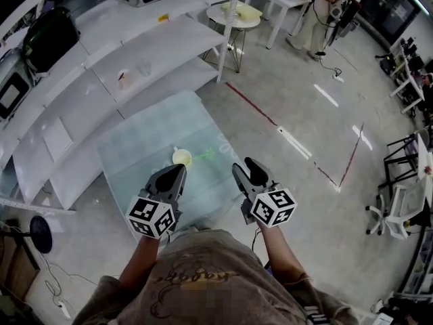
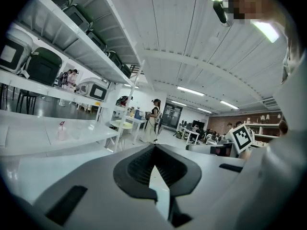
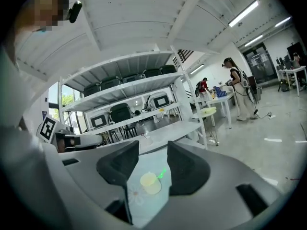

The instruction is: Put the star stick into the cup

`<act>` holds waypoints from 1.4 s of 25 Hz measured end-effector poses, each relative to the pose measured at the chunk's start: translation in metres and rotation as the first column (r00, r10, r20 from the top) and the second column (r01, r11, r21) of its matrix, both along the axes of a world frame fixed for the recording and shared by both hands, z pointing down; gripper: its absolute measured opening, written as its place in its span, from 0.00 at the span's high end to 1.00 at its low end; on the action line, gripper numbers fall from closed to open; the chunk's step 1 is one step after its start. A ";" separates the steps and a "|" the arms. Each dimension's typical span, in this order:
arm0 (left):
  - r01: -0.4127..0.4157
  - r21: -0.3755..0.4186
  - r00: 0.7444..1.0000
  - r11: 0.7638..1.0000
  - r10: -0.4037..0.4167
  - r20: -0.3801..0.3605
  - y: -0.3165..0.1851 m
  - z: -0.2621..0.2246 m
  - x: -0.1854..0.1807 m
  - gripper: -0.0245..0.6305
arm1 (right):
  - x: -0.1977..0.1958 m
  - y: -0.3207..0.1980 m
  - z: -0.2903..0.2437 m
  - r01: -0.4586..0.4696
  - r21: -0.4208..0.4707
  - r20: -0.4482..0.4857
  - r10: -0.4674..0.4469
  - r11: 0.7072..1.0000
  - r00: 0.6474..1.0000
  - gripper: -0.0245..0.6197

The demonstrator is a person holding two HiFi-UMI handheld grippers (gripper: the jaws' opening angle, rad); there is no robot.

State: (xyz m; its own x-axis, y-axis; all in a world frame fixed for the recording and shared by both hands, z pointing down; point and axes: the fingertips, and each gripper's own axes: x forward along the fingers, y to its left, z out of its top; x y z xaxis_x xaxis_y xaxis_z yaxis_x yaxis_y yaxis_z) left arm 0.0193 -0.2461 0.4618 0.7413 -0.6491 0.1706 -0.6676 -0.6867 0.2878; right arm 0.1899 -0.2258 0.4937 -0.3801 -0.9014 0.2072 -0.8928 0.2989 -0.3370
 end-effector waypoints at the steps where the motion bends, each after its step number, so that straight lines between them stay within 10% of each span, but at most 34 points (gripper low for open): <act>1: -0.001 0.002 1.000 1.000 0.001 -0.002 0.000 0.000 0.001 0.93 | 0.000 0.004 -0.003 -0.003 0.011 -0.011 0.003 1.000 1.000 0.70; 15: 0.044 0.007 0.999 0.999 -0.044 0.015 0.004 0.011 -0.011 0.93 | 0.017 0.037 -0.012 -0.105 0.122 -0.146 0.123 0.987 0.982 0.94; 35: 0.068 -0.009 0.997 0.998 -0.068 0.021 0.012 0.014 -0.020 0.93 | 0.007 0.043 0.006 -0.113 0.092 -0.132 0.125 0.989 0.983 0.96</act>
